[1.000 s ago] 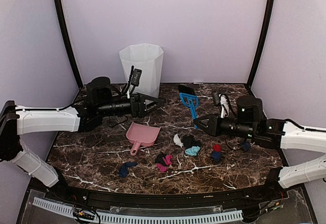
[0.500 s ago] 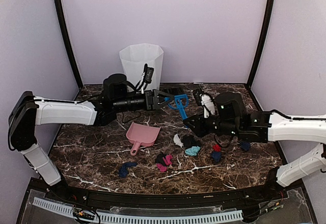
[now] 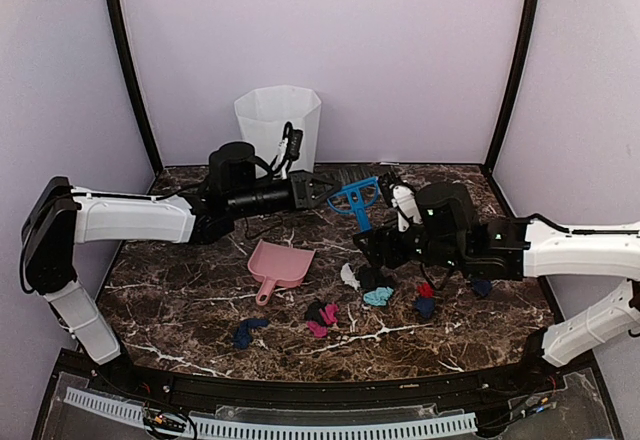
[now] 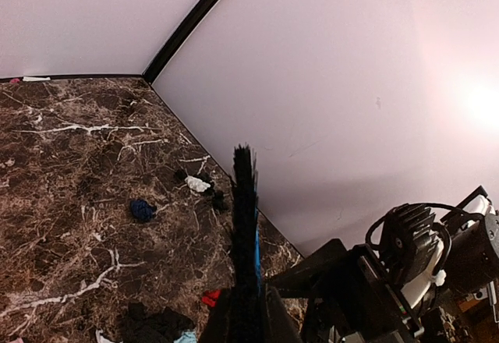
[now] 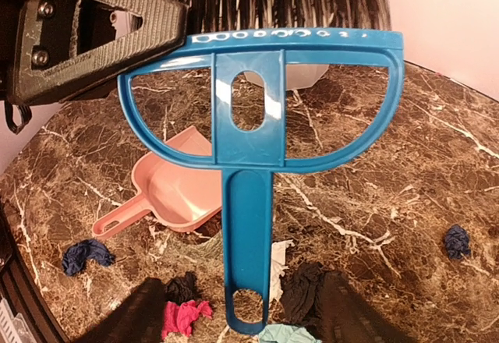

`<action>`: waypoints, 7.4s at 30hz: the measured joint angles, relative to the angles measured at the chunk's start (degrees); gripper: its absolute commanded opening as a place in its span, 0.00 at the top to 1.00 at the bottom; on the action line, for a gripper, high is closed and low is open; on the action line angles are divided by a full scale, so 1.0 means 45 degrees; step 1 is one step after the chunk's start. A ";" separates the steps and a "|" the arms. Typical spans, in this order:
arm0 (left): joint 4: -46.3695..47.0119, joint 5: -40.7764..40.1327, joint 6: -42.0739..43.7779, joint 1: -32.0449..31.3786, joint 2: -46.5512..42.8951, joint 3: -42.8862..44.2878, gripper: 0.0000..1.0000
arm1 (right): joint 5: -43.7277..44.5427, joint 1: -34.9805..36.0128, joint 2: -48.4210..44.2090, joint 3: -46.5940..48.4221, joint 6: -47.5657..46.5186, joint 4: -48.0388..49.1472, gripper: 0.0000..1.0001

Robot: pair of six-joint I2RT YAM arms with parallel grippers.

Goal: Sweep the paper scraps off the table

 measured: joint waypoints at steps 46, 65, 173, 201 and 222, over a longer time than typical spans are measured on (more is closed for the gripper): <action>0.8777 0.0010 -0.5251 0.0005 -0.0296 -0.0369 1.00 | -0.4090 -0.1248 0.1103 -0.0597 0.3827 1.4566 0.74; 0.8893 -0.0233 -0.5173 0.0005 -0.0282 -0.0413 1.00 | -0.3784 -0.1122 0.1530 -0.0209 0.4012 1.3755 0.84; -0.4478 -1.0078 0.3521 -0.2934 -0.1841 -0.6557 0.67 | 0.1010 -0.1438 -0.3755 -0.2215 0.0039 0.0053 1.00; -0.6873 -1.3250 0.3789 -0.2764 -0.4187 -0.5435 0.97 | -0.6567 0.0097 -0.1379 -0.3453 0.2623 0.2302 1.00; -0.6431 -1.2463 0.4294 -0.2560 -0.6892 -0.6543 1.00 | 0.0291 0.1161 0.2113 -0.2098 0.3177 0.0636 1.00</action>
